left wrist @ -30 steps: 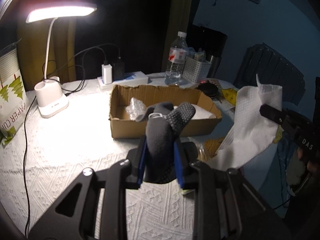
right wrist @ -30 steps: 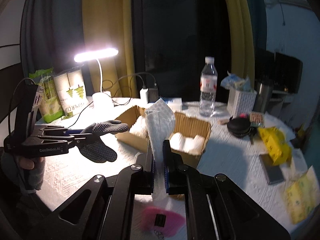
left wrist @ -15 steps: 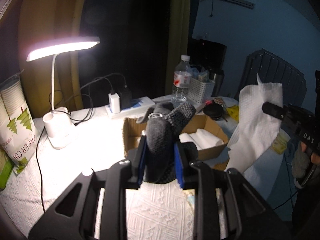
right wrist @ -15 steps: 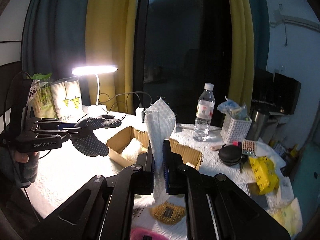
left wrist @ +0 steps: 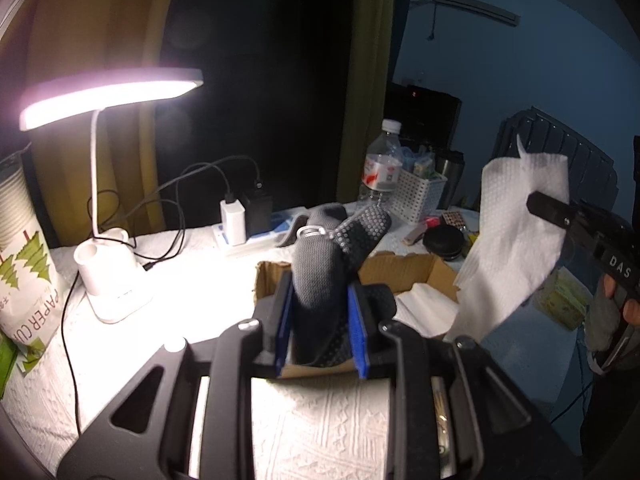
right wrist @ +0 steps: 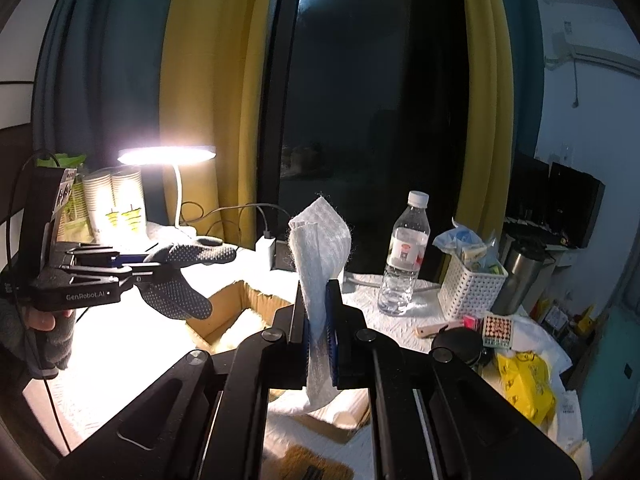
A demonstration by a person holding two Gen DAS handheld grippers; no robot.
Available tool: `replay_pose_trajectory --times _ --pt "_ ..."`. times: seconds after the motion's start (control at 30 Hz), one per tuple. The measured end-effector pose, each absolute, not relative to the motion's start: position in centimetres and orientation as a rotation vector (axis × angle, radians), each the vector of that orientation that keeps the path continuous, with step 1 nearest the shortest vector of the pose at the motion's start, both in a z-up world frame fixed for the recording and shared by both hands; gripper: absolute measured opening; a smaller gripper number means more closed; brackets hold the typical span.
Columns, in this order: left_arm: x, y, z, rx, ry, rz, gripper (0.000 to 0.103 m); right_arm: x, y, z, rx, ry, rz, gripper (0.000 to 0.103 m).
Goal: Organize soft objects
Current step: 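Carry the paper towel and glove into the box and release both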
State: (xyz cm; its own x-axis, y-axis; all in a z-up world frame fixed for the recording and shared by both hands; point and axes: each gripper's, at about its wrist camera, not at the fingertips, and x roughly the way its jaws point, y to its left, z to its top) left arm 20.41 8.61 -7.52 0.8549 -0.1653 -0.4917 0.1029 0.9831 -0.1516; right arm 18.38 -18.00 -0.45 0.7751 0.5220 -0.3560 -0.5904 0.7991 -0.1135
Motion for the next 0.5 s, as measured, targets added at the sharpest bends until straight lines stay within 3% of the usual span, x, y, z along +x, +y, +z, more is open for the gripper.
replay_pose_trajectory --times 0.5 --pt "25.4 6.7 -11.1 -0.138 0.613 -0.185 0.026 24.6 -17.7 -5.3 -0.187 0.417 0.57 0.008"
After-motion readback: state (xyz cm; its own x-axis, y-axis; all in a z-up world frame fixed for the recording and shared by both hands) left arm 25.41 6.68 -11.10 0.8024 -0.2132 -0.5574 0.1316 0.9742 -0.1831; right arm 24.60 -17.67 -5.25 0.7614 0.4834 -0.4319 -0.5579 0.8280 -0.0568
